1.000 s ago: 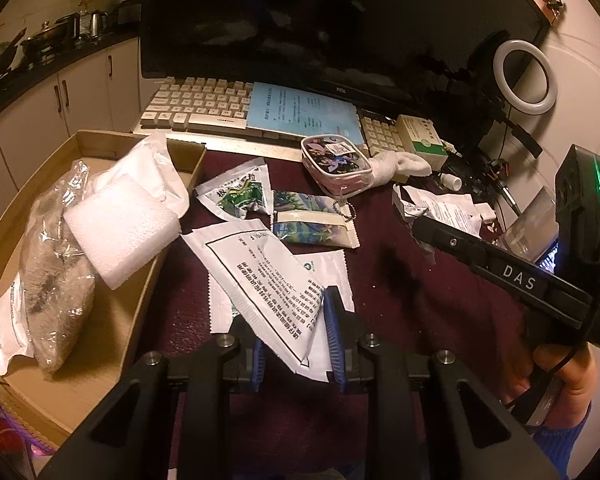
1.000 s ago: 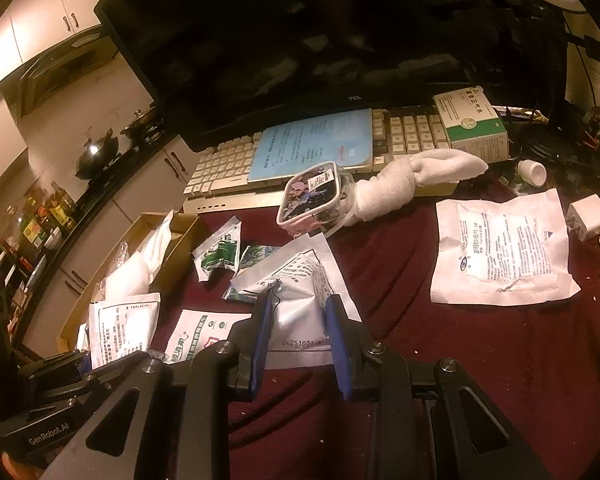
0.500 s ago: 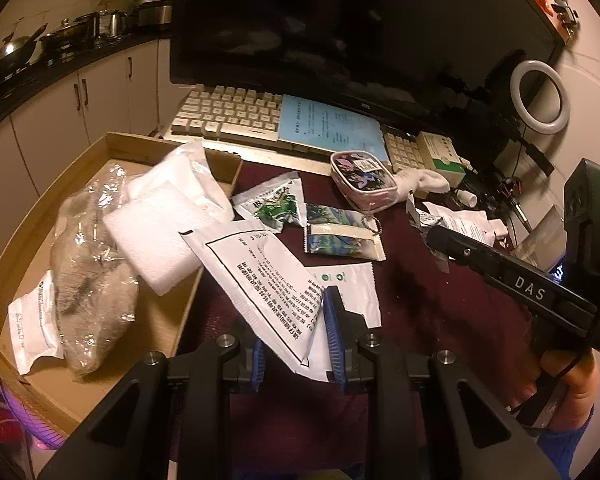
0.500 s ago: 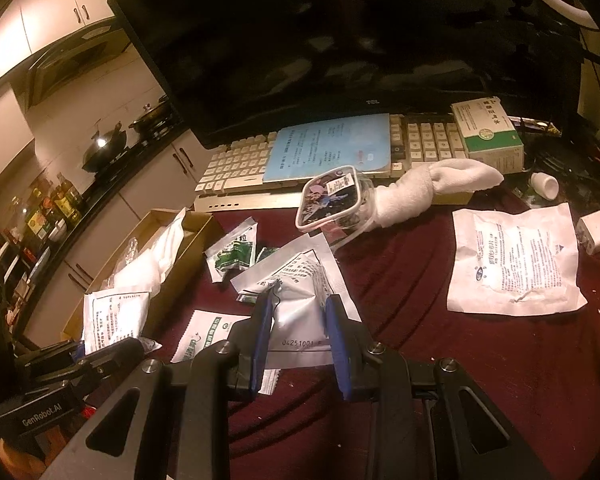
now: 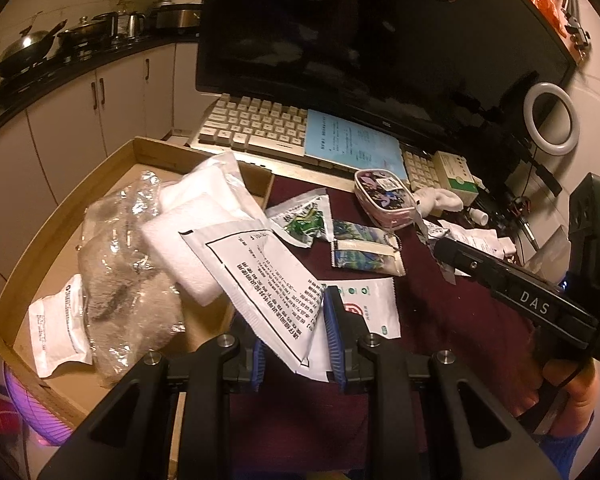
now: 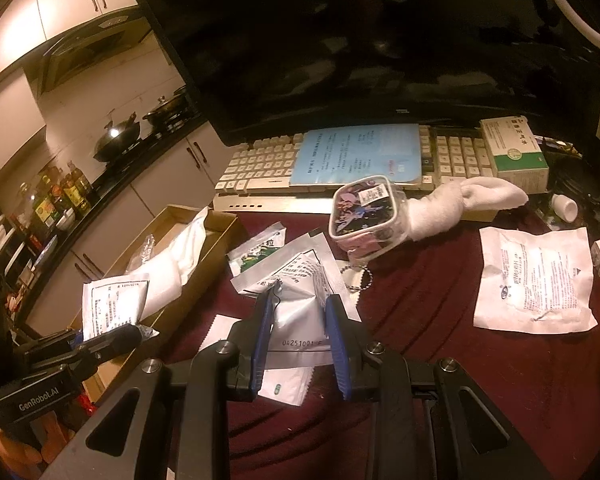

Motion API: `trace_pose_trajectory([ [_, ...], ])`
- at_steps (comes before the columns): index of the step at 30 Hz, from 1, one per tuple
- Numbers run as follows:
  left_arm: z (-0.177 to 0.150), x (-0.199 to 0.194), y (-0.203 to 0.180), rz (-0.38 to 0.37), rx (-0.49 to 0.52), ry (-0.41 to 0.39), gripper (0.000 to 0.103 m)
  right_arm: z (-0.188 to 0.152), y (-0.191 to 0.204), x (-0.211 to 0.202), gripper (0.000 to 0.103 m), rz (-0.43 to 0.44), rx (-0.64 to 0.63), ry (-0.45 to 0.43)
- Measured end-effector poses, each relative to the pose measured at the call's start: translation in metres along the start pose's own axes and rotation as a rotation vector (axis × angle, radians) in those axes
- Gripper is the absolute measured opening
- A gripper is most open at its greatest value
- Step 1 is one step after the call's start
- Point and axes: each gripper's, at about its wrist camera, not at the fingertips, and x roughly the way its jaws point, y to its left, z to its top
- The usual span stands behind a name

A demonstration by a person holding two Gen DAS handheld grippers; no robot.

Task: Organize soft objects
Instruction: 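Carry both held white packets over the cardboard box with both grippers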

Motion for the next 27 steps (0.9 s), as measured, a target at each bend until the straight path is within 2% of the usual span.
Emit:
trace_pose_trajectory([
  [15, 0.006, -0.013, 0.035, 0.039, -0.065, -0.034, 0.025, 0.008, 0.024, 0.009, 0.03, 0.023, -0.046, 0.009],
  [27, 0.015, -0.02, 0.079, 0.093, -0.129, -0.043, 0.025, 0.017, 0.059, 0.026, 0.03, 0.071, -0.113, 0.028],
])
